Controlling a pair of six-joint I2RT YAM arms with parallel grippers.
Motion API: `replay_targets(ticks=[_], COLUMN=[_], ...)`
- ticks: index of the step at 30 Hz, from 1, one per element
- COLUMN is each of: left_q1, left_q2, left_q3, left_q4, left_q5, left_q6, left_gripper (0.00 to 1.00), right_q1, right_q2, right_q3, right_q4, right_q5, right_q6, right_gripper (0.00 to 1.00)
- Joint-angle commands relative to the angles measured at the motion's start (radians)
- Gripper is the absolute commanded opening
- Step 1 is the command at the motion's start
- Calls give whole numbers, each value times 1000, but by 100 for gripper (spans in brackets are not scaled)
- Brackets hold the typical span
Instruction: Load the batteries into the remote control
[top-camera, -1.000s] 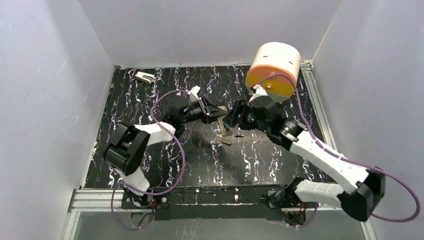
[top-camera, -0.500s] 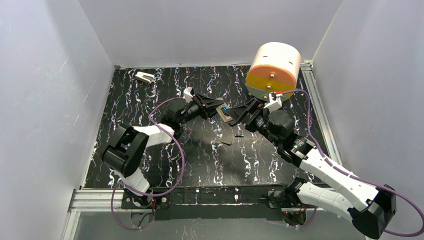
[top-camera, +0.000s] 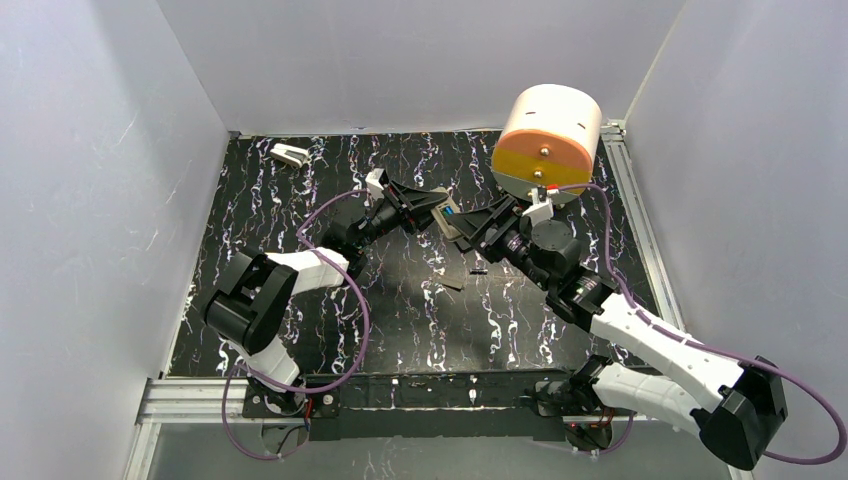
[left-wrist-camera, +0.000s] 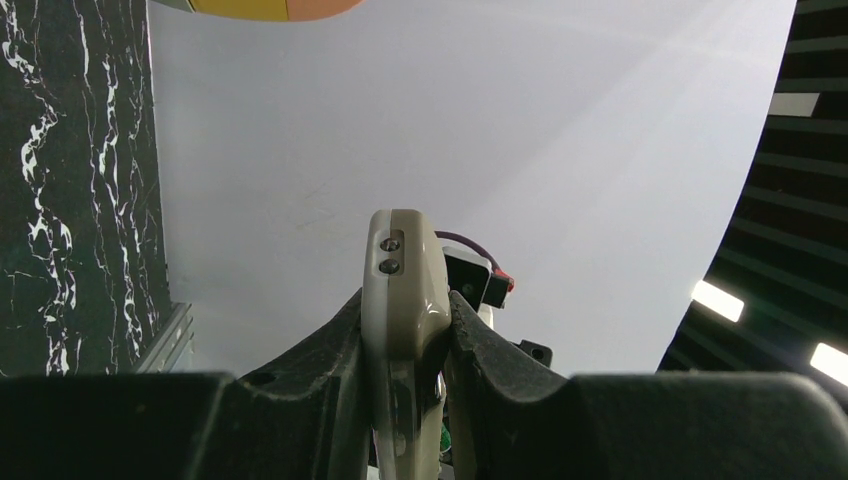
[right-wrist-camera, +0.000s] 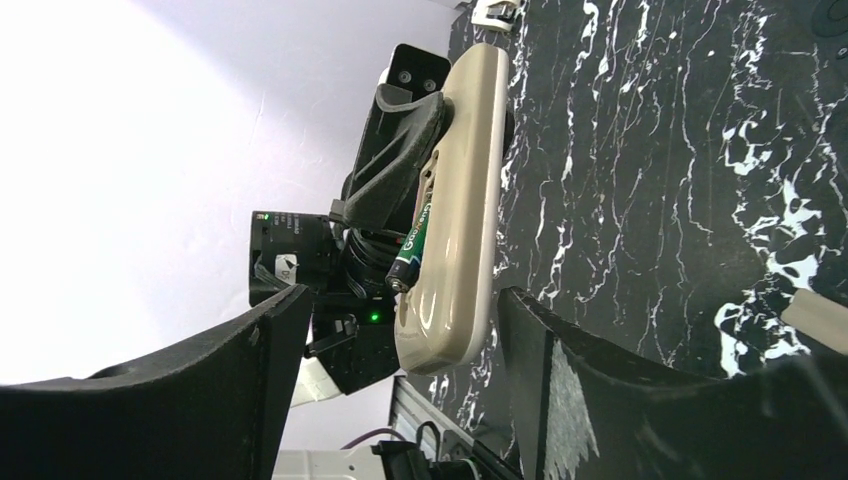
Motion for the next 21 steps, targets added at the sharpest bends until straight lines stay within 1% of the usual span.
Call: replay_targets(ticks=[1,5,9,11,13,21], left_q1=[-5,-5,-6,-5,-5,-5], left_q2=[-55,-52,-53,-52,-50,-52], left_q3=[2,5,4,3,1,-3], left_q4=[51,51,52,52,53,53], left_q5=[23,38,39,38,40,43], left_q6=[26,30,30,26,25,28], left_gripper=[0,0,0,0,0,0], right_q1=[-4,-2,-3,-3,-2,-3], right_q2=[6,4,0,3,9,26], right_q3=[-8,-18,-34,-36,-36,-47], right_q4=[89,94,99,107,113,143], right_q5=[-2,16,30,27,19,-2], right_q6=[48,65,82,80,79,105], right_gripper=[75,68,55,51,48,46])
